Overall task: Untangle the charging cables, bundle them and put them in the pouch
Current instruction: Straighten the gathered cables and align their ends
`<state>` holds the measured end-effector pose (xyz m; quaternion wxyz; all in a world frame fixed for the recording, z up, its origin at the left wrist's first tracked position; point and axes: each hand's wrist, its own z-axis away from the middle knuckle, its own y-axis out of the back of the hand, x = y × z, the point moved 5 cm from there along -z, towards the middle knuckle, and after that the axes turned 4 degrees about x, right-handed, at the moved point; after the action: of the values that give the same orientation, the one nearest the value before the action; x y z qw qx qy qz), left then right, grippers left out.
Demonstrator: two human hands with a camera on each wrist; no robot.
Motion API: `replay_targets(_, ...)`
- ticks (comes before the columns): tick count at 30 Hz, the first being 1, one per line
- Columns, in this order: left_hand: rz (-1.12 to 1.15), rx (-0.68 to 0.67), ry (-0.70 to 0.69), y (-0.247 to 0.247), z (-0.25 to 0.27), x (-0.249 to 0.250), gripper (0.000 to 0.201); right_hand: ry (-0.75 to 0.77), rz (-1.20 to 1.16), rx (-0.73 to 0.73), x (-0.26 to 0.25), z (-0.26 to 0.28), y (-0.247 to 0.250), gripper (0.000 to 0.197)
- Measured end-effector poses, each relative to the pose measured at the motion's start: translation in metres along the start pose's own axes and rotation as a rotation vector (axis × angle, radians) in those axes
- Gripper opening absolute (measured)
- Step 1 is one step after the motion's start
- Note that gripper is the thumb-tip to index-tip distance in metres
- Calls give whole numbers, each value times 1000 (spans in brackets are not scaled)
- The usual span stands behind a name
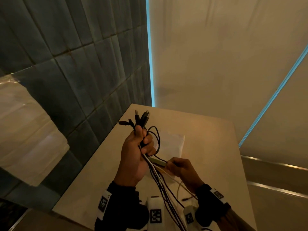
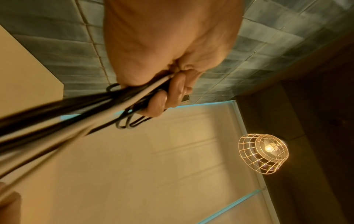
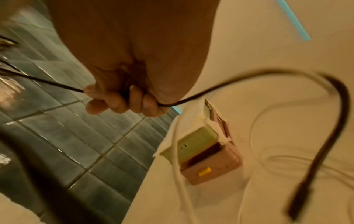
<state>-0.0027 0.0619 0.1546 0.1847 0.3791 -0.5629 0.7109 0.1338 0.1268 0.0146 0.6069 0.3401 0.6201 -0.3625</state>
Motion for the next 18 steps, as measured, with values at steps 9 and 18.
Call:
replay_targets(9,18,35,-64,9,3,8,31,-42,194,31,39,-10,-6,34)
replay_targets(18,-227,216,-65,30,-1,2,33,-153,42,330,31,-5,16,23)
